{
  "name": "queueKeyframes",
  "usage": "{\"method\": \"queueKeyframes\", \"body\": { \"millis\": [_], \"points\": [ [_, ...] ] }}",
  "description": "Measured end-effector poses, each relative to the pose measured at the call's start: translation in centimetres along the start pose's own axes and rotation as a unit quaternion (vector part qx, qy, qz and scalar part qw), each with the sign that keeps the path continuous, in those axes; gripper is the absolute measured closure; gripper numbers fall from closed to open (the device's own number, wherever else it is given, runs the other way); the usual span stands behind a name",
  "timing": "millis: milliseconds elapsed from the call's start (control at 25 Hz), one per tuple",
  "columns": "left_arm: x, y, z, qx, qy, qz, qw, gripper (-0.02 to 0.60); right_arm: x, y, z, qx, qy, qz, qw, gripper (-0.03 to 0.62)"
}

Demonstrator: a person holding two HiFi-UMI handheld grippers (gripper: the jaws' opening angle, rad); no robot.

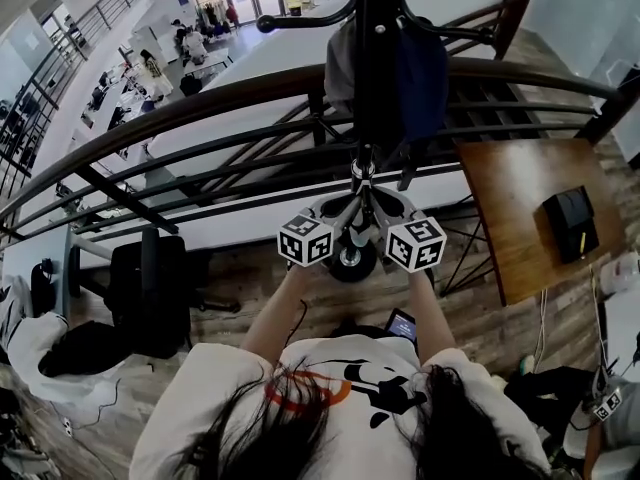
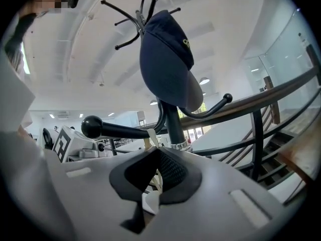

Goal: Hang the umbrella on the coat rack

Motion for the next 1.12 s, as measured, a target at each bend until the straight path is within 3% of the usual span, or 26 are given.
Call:
{"method": "queueKeyframes", "body": {
  "millis": [200,440,640,760,1120],
  "points": [
    [0.0,0.1,-0.3,0.007,0.01,-0.007,0.9999,0.578,-0.5,-0.1,-0.2,0.009,-0.019,-0.004,1.0,0.568],
    [1.5,0.2,0.1,-0.025,0.008,-0.082,0.9963,0.575,-1.0,-0.2,0.5,-0.006,-0.028,-0.013,1.0,0.561],
    [2.1,0.3,1.5,-0.039,0.002,-0.136,0.99,0.537,-1.6,-1.3,1.8,-0.033,-0.042,-0.012,0.999,0.547],
    [2.9,0.8,2.6,-0.03,-0.004,-0.137,0.9901,0.537,-1.9,-2.3,2.9,-0.056,-0.054,-0.002,0.997,0.535],
    [4.6,1.7,7.6,-0.014,-0.012,-0.137,0.9904,0.537,-5.4,-2.7,5.0,-0.061,-0.056,0.003,0.997,0.534]
  ]
}}
Point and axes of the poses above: the fingertips, and each gripper's own axes: z backward along the fingers, x to its right, y out of its top, the point moved 6 cm from there along z, backward along the fingers, and after that the axes turned 10 degrees about y, right-handed, at the moved point
